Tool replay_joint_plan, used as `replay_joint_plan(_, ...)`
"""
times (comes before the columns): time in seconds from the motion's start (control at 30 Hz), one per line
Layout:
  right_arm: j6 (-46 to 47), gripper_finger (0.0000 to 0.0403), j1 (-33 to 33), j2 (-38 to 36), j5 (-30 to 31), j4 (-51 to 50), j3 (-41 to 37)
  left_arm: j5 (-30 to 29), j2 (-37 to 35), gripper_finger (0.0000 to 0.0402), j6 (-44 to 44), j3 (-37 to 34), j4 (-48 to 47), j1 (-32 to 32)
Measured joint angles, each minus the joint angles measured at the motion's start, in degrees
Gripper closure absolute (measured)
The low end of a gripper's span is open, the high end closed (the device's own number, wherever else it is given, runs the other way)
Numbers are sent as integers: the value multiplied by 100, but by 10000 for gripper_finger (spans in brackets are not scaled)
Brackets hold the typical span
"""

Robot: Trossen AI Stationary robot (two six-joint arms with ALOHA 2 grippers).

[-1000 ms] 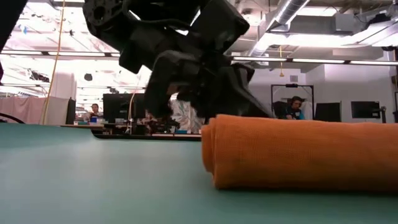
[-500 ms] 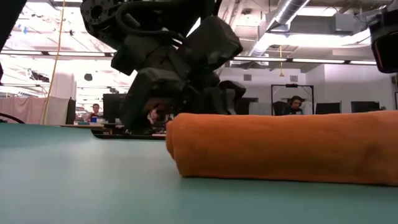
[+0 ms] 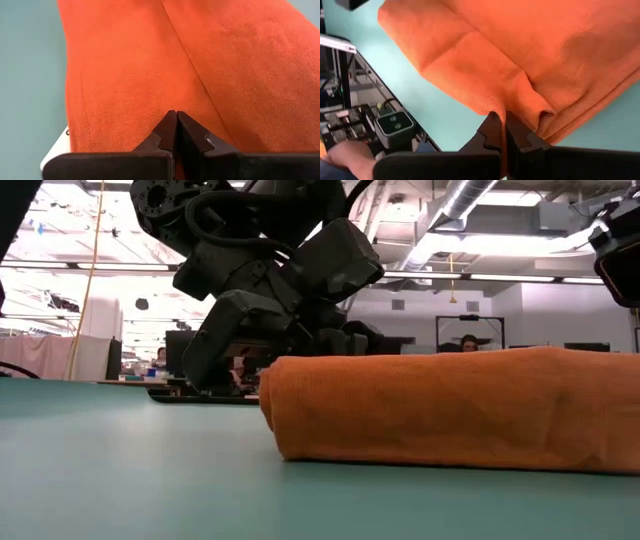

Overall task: Roll towel
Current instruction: Roll the orange towel

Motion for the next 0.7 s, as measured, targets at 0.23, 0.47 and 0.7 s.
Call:
replay_joint_plan(0.23,373,392,-134,-1,-61,-82,2,-42,0,402,-126,0,-72,-109)
replay_joint_plan(0.47,836,392,-274,-1,-77,-435,2,-42,0,401,-189,-4,-231,-221)
replay_joint_plan(0.7,1110,392,-361,-1,-163,-709,2,-102,0,401,-295,-2,-352,-318)
